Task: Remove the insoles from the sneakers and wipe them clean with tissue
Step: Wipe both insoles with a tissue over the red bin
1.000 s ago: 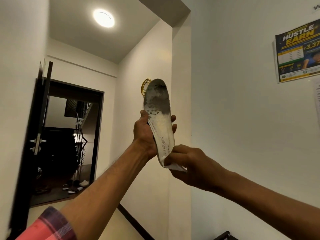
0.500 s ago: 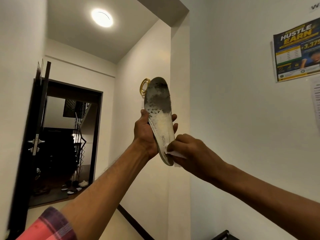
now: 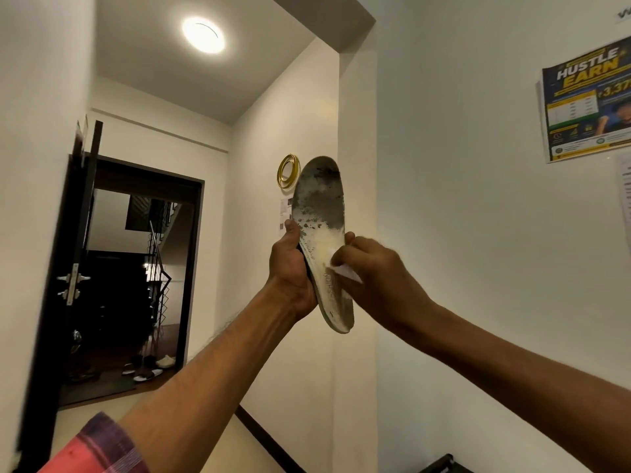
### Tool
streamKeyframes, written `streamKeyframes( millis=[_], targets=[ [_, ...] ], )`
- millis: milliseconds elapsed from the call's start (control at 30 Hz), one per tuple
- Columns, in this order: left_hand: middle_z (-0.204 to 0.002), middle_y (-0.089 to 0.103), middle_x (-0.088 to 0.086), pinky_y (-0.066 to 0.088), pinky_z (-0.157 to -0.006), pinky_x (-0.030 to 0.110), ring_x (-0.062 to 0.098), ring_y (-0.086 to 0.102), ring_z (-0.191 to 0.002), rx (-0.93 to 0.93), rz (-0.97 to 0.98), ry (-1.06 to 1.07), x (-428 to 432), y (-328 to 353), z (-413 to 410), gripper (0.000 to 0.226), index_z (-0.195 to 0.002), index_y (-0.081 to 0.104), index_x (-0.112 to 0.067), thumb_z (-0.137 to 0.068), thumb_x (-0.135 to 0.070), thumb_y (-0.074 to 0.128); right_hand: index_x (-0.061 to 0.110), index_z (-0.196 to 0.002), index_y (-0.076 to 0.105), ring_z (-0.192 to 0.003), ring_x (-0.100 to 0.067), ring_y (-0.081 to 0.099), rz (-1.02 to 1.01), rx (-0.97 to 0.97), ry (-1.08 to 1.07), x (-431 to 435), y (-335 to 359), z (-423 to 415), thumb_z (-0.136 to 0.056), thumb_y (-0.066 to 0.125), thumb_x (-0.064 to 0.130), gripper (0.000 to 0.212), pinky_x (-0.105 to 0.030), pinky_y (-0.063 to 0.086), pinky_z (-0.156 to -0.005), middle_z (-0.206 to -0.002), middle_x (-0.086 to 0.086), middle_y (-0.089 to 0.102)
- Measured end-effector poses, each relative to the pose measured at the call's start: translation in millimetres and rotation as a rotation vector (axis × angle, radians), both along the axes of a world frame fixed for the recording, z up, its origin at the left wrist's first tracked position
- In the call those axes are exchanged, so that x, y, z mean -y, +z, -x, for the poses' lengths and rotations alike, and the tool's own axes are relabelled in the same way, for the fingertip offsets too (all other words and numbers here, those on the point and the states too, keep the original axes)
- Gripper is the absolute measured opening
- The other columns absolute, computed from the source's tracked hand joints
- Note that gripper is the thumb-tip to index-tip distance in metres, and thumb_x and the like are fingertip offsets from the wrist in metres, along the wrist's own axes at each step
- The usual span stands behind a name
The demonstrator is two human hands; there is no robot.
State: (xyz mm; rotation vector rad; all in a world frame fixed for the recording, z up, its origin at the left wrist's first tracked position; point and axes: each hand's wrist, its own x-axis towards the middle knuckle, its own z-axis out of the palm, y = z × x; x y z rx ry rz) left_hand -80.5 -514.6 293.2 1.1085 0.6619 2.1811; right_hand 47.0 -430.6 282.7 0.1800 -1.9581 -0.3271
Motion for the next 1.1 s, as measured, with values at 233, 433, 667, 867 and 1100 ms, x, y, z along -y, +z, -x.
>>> streamKeyframes(
  millis=[233,433,667,867,1100],
  targets=[
    [-0.121,0.067,0.02,0.058,-0.091,0.048,0.036,0.066,-0.108,-0.023,0.012,0.046,2,-5,-2,0.066,-0.142,0.056,-0.016,-0.103,-0.062,0.029,0.007,-0.102,0.069,-0.078,-0.022,0.065,0.086,-0.096,0.013,6,12,8,-0.088,0.073,0.022,0.02,-0.021,0.051,-0.064,-0.097,-0.01,0.065],
    [-0.104,0.073,0.014,0.058,-0.082,0.043,0.03,0.07,-0.094,-0.068,0.018,0.075,8,-8,0,0.064,-0.137,0.06,-0.017,-0.105,-0.06,0.027,0.006,-0.1,0.069,-0.078,-0.023,0.065,0.087,-0.092,0.034,11,17,14,-0.088,0.073,0.02,0.019,-0.021,0.052,-0.062,-0.095,-0.01,0.065],
    [-0.11,0.073,0.016,0.06,-0.081,0.043,0.031,0.07,-0.096,-0.082,0.051,0.106,23,-14,12,0.065,-0.137,0.061,-0.019,-0.104,-0.061,0.025,0.005,-0.099,0.07,-0.076,-0.02,0.063,0.03,-0.049,0.046,23,12,28,-0.086,0.075,0.015,0.018,-0.026,0.057,-0.063,-0.094,-0.01,0.066],
    [-0.131,0.068,0.019,0.057,-0.092,0.049,0.038,0.065,-0.121,-0.014,0.113,0.202,51,-24,50,0.063,-0.133,0.06,-0.023,-0.104,-0.063,0.021,0.008,-0.096,0.07,-0.072,-0.007,0.055,0.199,-0.18,0.123,29,12,50,-0.081,0.078,0.007,0.017,0.0,0.04,-0.065,-0.085,0.005,0.06],
    [-0.118,0.075,0.019,0.054,-0.098,0.056,0.04,0.069,-0.112,0.156,0.28,0.399,53,-102,118,0.057,-0.132,0.064,-0.021,-0.103,-0.061,0.034,0.014,-0.099,0.071,-0.071,-0.008,0.057,0.3,-0.004,0.23,36,-58,127,-0.081,0.08,0.017,0.02,-0.012,0.045,-0.061,-0.086,0.004,0.063]
  ],
)
